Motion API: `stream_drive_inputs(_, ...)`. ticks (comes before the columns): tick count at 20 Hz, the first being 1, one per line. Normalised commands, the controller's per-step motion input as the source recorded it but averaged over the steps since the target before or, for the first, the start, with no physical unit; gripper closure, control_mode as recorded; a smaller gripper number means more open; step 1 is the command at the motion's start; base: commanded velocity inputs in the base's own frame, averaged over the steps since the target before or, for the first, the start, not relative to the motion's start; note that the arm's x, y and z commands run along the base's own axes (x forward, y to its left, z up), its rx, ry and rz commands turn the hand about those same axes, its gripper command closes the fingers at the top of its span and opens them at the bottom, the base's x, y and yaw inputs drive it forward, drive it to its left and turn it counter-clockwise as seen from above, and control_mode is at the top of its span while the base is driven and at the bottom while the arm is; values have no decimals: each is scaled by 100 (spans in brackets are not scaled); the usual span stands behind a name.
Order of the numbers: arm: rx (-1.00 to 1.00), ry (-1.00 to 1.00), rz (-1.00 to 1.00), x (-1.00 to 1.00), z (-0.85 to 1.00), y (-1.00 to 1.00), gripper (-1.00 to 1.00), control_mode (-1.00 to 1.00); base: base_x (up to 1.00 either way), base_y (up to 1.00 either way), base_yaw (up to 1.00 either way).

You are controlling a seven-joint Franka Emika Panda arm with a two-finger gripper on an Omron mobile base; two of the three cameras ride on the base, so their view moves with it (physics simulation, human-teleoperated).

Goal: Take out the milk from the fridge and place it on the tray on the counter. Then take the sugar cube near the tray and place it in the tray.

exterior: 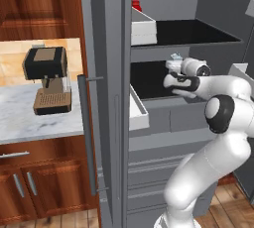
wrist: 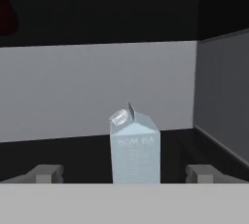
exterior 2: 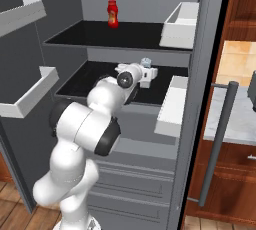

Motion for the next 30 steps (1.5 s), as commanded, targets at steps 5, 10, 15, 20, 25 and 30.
stream_drive_inputs(5,0,-1,2,31,-21,-13,-100,-100,0,0,0)
stream_drive_inputs(10,0,0,0,37,0,-7,-100,-100,0,0,0)
stream_drive_inputs(15,0,0,0,23,-4,-11,-100,-100,0,0,0)
stream_drive_inputs(20,0,-1,0,16,-32,-7,-100,-100,0,0,0)
stream_drive_inputs(25,0,-1,0,14,-9,-10,100,-100,0,0,0)
stream_drive_inputs(30,0,0,0,23,0,-2,100,-100,0,0,0)
